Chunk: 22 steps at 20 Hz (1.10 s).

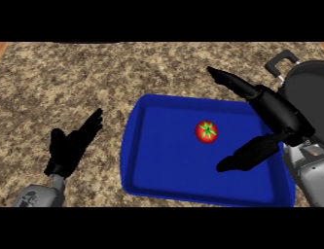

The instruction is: Pick the tomato from the tray and place it in the pot

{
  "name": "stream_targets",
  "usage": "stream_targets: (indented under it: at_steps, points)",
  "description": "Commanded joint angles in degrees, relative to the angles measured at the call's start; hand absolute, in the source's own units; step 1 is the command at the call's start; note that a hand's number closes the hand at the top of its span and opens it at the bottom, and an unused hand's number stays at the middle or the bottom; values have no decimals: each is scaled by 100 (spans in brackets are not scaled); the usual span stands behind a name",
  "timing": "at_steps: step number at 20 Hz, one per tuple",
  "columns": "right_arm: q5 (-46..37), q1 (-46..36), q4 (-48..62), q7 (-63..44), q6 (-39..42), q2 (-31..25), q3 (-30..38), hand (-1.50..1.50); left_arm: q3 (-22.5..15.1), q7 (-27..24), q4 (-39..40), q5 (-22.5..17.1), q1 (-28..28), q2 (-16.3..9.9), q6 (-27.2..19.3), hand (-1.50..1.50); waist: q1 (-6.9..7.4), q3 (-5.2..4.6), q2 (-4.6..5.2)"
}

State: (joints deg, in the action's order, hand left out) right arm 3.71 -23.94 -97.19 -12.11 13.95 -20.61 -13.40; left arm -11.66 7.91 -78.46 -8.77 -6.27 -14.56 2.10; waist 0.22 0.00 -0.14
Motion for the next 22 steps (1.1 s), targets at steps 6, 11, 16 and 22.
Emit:
stream_targets:
  at_steps: [6,11,16,22]
  points:
    - [34,-287,1017,-851,1187,-130,-647,-150,-13,-291,277,178,162,84,77,0,37,-4,30]
    - [-847,-471,2225,120,1347,44,-746,-150,16,-82,76,289,49,156,42,0,48,2,30]
    - [-1477,-314,2545,827,1178,215,-485,-150,-11,-166,-94,440,435,362,42,0,18,1,17]
    - [-1467,-558,3320,1796,1577,-98,294,-150,403,-13,66,301,3,256,363,0,4,1,23]
